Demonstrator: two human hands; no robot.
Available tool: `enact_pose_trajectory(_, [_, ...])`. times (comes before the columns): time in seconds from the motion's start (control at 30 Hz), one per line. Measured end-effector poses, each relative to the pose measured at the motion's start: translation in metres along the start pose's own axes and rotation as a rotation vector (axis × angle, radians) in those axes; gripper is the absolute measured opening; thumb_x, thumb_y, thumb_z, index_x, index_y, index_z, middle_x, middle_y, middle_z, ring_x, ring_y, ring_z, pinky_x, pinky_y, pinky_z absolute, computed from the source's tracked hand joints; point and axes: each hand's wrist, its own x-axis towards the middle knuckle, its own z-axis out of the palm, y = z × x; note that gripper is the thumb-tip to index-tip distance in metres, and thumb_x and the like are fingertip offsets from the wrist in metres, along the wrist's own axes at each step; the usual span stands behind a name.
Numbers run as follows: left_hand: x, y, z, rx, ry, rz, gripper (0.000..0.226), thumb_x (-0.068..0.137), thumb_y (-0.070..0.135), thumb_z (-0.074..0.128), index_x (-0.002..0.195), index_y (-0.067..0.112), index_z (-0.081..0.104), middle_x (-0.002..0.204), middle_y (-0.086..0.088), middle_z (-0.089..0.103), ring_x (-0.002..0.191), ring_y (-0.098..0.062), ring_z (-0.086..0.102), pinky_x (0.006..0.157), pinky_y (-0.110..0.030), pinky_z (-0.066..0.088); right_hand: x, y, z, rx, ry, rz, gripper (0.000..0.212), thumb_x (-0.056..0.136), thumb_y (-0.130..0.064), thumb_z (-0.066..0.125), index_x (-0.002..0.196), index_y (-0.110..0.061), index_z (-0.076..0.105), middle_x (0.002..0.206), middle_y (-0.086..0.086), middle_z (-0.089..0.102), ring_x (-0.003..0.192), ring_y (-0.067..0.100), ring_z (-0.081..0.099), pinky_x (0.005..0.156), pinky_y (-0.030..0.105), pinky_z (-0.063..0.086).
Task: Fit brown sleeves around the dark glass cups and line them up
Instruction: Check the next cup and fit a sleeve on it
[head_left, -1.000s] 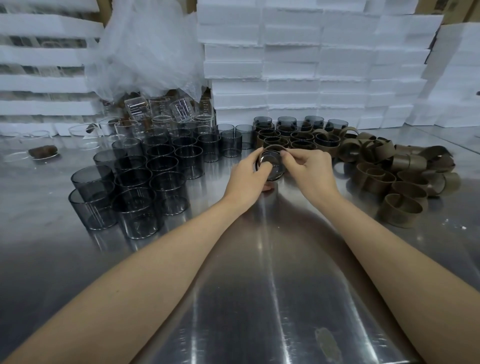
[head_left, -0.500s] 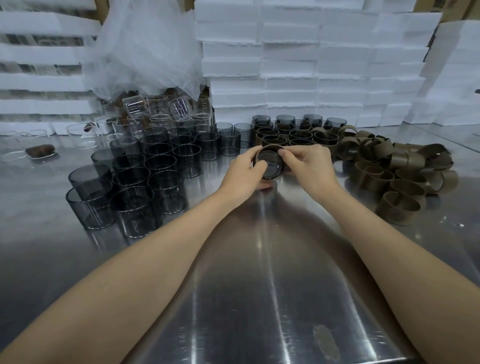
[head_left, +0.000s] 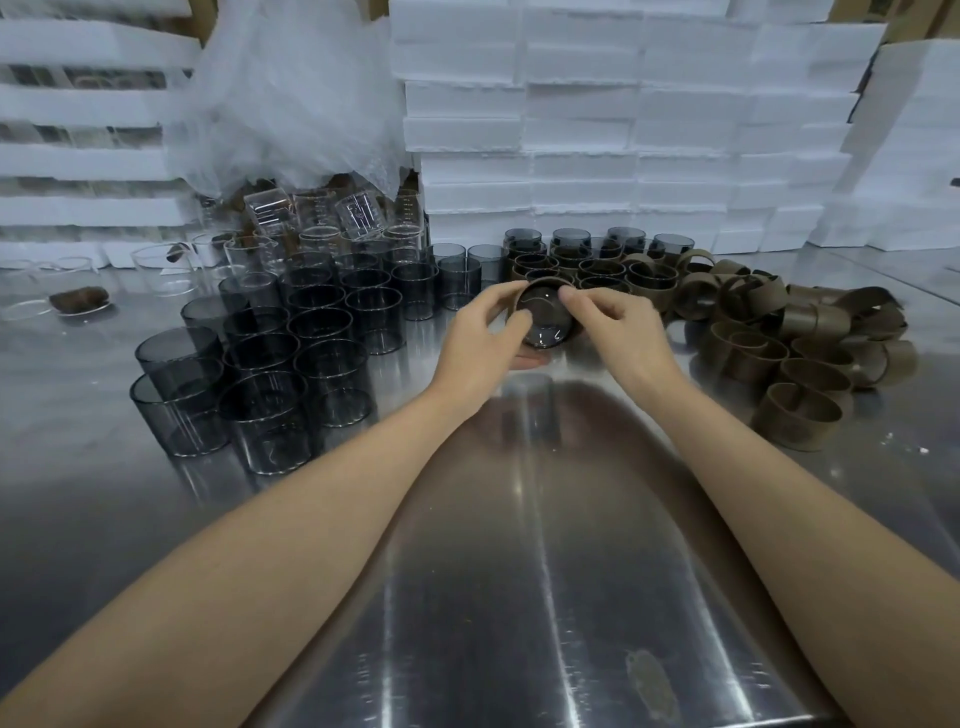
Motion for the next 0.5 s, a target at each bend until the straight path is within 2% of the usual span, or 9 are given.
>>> enact_pose_trajectory(0.1, [0.0, 0.001, -0.003, -0.1, 0.008, 0.025, 0.031, 0.099, 0.012, 0.055, 0.13, 0.008, 0.056, 0.124, -0.011, 0.064, 0.068, -0.029, 0.074, 0.062, -0.028, 0.059, -0.003, -0.001, 0.004, 0.393, -0.197, 0.174, 0.033, 0.098, -0.037, 0.054, 0.112, -0.01, 0.067, 0.112, 0.017, 0.069, 0.102, 0.032, 0.068, 0.09, 0.042, 0.056])
enact_pose_trajectory(0.13, [0.002, 0.0, -0.005, -0.124, 0.014, 0.016, 0.035, 0.099, 0.017, 0.056, 0.132, 0.008, 0.055, 0.123, -0.012, 0.065, 0.069, -0.029, 0.074, 0.062, -0.027, 0.059, -0.004, -0.002, 0.006, 0.478, -0.223, 0.203, 0.035, 0.098, -0.035, 0.053, 0.116, -0.007, 0.064, 0.116, 0.02, 0.066, 0.101, 0.036, 0.068, 0.09, 0.044, 0.056])
enact_pose_trajectory(0.23, [0.005, -0.001, -0.009, -0.165, -0.045, -0.037, 0.05, 0.096, 0.036, 0.057, 0.141, 0.015, 0.05, 0.134, -0.015, 0.059, 0.072, -0.024, 0.073, 0.066, -0.025, 0.057, -0.004, -0.002, 0.007, 0.554, -0.191, 0.203, 0.037, 0.098, -0.031, 0.055, 0.121, -0.003, 0.059, 0.12, 0.019, 0.065, 0.101, 0.036, 0.068, 0.089, 0.043, 0.055])
enact_pose_trajectory(0.27, [0.006, -0.001, -0.009, -0.154, -0.073, -0.051, 0.056, 0.094, 0.044, 0.056, 0.142, 0.018, 0.049, 0.131, -0.013, 0.062, 0.071, -0.02, 0.072, 0.067, -0.024, 0.055, -0.005, -0.002, 0.007, 0.582, -0.19, 0.211, 0.039, 0.097, -0.032, 0.055, 0.123, -0.003, 0.058, 0.121, 0.019, 0.065, 0.103, 0.035, 0.068, 0.088, 0.041, 0.055])
enact_pose_trajectory(0.37, [0.006, 0.001, -0.009, -0.101, -0.116, -0.123, 0.063, 0.088, 0.065, 0.051, 0.135, 0.024, 0.053, 0.108, -0.001, 0.072, 0.063, -0.014, 0.065, 0.064, -0.024, 0.05, -0.008, -0.003, 0.007, 0.599, -0.259, 0.248, 0.051, 0.09, -0.042, 0.055, 0.128, -0.007, 0.058, 0.123, 0.02, 0.064, 0.109, 0.033, 0.065, 0.09, 0.036, 0.055])
enact_pose_trajectory(0.43, [0.007, 0.001, -0.009, -0.126, -0.121, -0.189, 0.059, 0.082, 0.069, 0.049, 0.118, 0.024, 0.061, 0.091, 0.001, 0.07, 0.054, -0.012, 0.056, 0.058, -0.022, 0.045, -0.009, -0.006, 0.006, 0.597, -0.295, 0.279, 0.047, 0.087, -0.047, 0.056, 0.122, -0.015, 0.061, 0.118, 0.015, 0.068, 0.109, 0.029, 0.066, 0.093, 0.035, 0.054])
enact_pose_trajectory(0.5, [0.009, 0.001, -0.01, -0.162, -0.119, -0.221, 0.051, 0.084, 0.067, 0.05, 0.108, 0.024, 0.062, 0.081, 0.0, 0.065, 0.049, -0.01, 0.047, 0.054, -0.02, 0.041, -0.009, -0.008, 0.006, 0.608, -0.32, 0.306, 0.041, 0.089, -0.048, 0.056, 0.118, -0.02, 0.062, 0.114, 0.012, 0.07, 0.107, 0.025, 0.066, 0.094, 0.035, 0.053])
